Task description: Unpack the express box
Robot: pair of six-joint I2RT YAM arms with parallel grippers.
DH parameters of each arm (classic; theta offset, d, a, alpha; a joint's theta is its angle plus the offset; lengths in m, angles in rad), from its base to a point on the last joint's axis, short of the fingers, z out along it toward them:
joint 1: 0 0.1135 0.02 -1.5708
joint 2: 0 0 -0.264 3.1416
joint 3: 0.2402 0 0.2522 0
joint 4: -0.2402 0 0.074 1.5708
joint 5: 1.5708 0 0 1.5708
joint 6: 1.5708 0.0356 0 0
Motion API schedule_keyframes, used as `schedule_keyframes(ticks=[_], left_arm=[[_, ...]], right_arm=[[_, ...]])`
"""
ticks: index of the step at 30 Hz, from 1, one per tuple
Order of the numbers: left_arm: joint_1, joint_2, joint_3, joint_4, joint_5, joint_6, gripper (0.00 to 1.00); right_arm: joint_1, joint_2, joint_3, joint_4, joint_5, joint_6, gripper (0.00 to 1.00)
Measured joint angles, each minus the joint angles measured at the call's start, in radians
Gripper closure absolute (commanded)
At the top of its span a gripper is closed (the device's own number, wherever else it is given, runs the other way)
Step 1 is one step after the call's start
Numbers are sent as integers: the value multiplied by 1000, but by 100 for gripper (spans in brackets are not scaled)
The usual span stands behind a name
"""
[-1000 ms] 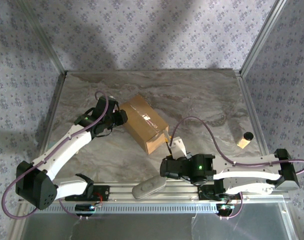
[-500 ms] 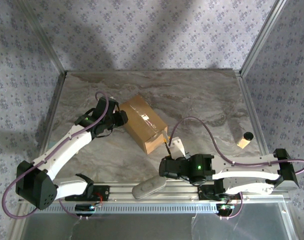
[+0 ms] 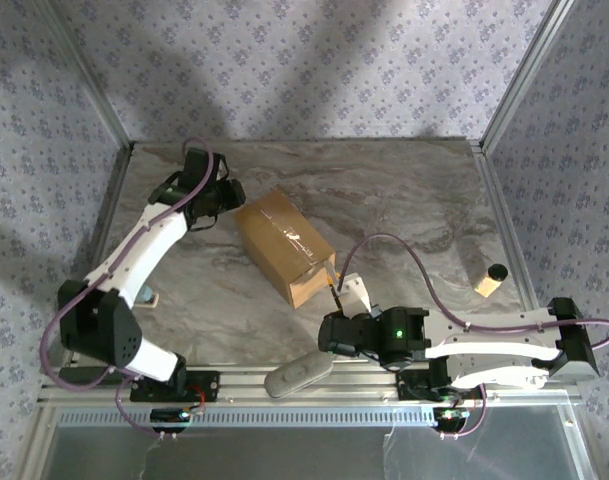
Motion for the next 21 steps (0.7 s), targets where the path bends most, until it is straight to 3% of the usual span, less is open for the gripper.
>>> schedule_keyframes(ticks=[7, 21], left_arm=[[1, 135, 39, 3, 25, 35, 53], [16, 111, -76, 201, 129, 35, 54]], right_arm=[[-18, 0, 0, 11, -14, -13, 100], [-73, 0, 12, 32, -79, -74, 100]])
